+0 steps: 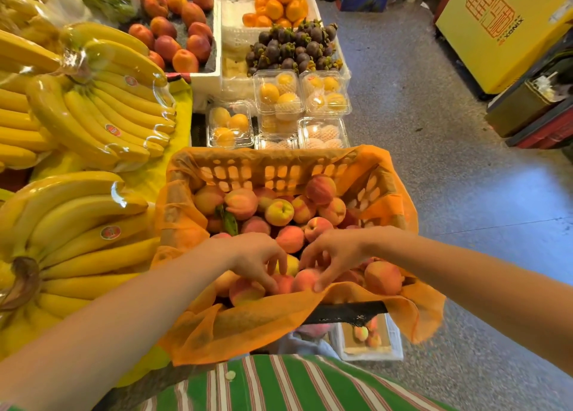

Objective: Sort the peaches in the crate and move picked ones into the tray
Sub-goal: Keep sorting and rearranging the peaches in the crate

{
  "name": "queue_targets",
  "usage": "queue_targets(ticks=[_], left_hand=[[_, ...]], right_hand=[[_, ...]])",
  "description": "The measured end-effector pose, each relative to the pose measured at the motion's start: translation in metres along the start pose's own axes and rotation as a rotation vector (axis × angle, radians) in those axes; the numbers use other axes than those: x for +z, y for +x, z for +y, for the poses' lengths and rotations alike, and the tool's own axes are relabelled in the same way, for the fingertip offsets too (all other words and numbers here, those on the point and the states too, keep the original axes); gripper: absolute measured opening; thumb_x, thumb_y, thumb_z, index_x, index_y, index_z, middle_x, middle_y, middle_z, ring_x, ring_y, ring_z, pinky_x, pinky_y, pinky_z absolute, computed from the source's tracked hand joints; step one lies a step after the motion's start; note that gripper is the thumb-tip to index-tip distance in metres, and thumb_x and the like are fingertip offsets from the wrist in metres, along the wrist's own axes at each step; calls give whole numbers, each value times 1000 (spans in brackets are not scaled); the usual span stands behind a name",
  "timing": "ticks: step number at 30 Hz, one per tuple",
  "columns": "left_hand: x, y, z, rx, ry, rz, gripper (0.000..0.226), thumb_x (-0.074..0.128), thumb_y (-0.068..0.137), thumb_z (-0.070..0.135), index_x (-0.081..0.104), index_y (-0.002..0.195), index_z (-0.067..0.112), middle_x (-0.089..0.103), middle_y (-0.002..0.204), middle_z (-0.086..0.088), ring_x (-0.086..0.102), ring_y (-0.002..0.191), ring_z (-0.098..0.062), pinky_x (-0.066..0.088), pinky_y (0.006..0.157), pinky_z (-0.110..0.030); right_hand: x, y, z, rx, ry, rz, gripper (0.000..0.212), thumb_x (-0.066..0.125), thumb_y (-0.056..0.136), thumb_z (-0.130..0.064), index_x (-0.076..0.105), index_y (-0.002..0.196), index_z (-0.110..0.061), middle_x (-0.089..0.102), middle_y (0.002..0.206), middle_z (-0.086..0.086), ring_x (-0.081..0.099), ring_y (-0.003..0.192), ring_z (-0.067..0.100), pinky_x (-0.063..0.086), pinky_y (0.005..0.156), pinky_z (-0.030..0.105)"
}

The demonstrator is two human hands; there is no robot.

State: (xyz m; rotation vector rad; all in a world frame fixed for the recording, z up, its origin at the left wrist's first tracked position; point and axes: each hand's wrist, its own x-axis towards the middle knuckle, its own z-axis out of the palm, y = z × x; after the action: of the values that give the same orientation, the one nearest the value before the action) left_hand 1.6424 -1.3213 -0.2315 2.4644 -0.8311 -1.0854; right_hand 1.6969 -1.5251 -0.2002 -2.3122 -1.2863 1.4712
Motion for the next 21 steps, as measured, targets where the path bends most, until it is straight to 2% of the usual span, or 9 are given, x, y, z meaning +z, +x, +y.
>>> queue_targets(ticks=[2,6,7,9,10,13,17,19,21], left_hand=[[2,-2,-4,-29,24,-48,53,75,72,54,61,116,27,67,100,4,58,88,-15,42,71,-28],[2,-11,-11,-70,-15,-25,59,75,70,57,60,119,29,65,104,7,58,90,-14,40,69,-26],[2,-12,-11,-80,-34,-17,59,75,69,58,60,120,31,63,103,8,58,91,-13,41,69,-26],[4,-14,-13,-99,-84,-17,54,76,70,55,61,118,34,59,100,10,56,89,-13,41,70,-26],[6,-15,-14,-101,-112,-20,52,76,71,54,62,117,34,58,100,11,55,88,-12,41,70,-26],[9,-18,-16,-118,-165,5,47,75,74,51,64,115,30,62,102,10,56,89,-11,46,73,-27],[7,-22,-20,-193,-183,148,38,72,76,53,65,101,25,63,90,10,60,83,-13,50,71,-31],[6,-21,-20,-219,-149,254,39,71,75,56,58,94,25,61,88,8,58,81,-14,50,71,-35],[4,-17,-16,-211,-151,325,43,72,74,55,49,93,25,55,89,7,54,79,-15,47,68,-35]], right_hand=[[10,6,-2,-11,-70,-21,56,72,81,-44,55,131,-25,60,123,-2,54,106,15,41,80,22],[6,10,0,-19,-60,3,58,74,81,-40,55,132,-19,59,122,1,48,100,9,35,70,5],[2,9,0,-12,1,14,61,76,78,-43,55,132,-20,58,123,0,49,103,10,38,76,8],[-6,9,4,3,138,104,64,76,77,-45,54,132,-21,57,125,1,52,110,16,47,90,29],[-9,10,6,8,187,169,63,75,78,-44,53,132,-21,57,127,1,53,112,17,47,94,34],[-8,19,8,13,234,301,63,75,78,-43,49,130,-21,54,126,0,52,110,17,48,91,32],[2,37,2,-7,145,320,55,77,76,-42,53,122,-22,56,120,-1,55,102,16,52,84,36],[0,39,-1,-8,124,333,48,75,80,-36,56,121,-20,55,119,1,58,101,15,53,85,38],[-8,33,-3,-8,157,308,42,72,84,-28,59,122,-17,57,119,1,59,100,11,54,84,31]])
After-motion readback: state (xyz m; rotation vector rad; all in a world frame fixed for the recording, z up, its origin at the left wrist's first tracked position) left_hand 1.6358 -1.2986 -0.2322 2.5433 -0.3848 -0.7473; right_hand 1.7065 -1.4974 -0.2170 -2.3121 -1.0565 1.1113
